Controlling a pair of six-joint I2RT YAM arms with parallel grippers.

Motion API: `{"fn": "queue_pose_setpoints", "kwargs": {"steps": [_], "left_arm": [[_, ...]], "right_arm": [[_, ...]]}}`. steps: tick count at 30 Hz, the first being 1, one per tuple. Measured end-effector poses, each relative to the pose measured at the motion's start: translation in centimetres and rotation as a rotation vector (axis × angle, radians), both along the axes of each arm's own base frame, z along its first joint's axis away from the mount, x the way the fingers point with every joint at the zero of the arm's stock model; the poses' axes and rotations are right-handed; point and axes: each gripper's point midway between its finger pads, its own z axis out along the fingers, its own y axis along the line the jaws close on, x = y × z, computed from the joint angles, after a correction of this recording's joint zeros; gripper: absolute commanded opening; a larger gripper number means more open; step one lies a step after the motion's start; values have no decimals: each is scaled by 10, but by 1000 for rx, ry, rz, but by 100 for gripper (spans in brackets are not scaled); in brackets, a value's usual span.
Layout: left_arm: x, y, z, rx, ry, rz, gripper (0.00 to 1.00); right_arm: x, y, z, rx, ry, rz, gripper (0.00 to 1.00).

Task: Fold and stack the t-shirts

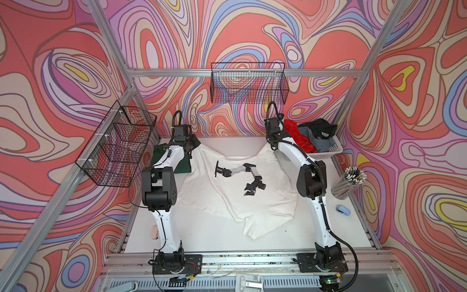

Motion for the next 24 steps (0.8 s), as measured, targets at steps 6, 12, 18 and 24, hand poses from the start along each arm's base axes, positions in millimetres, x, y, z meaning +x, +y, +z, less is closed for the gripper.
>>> {"fn": "queue_pose_setpoints", "kwargs": {"steps": [6, 12, 18, 24], "left_arm": [[-18, 1, 3, 2, -11, -10, 100], [-85, -8, 30, 42, -61, -5, 100], [-161, -17, 37, 115, -105, 22, 100], [-217, 2, -14, 183, 23, 83, 100]], "right_arm": [[-43, 7, -17, 56, 112, 105, 94], [-117, -3, 30, 169, 67, 131, 96], [-186, -20, 46, 249, 52, 107, 95], [-260, -35, -2, 292, 214, 73, 92]]}}
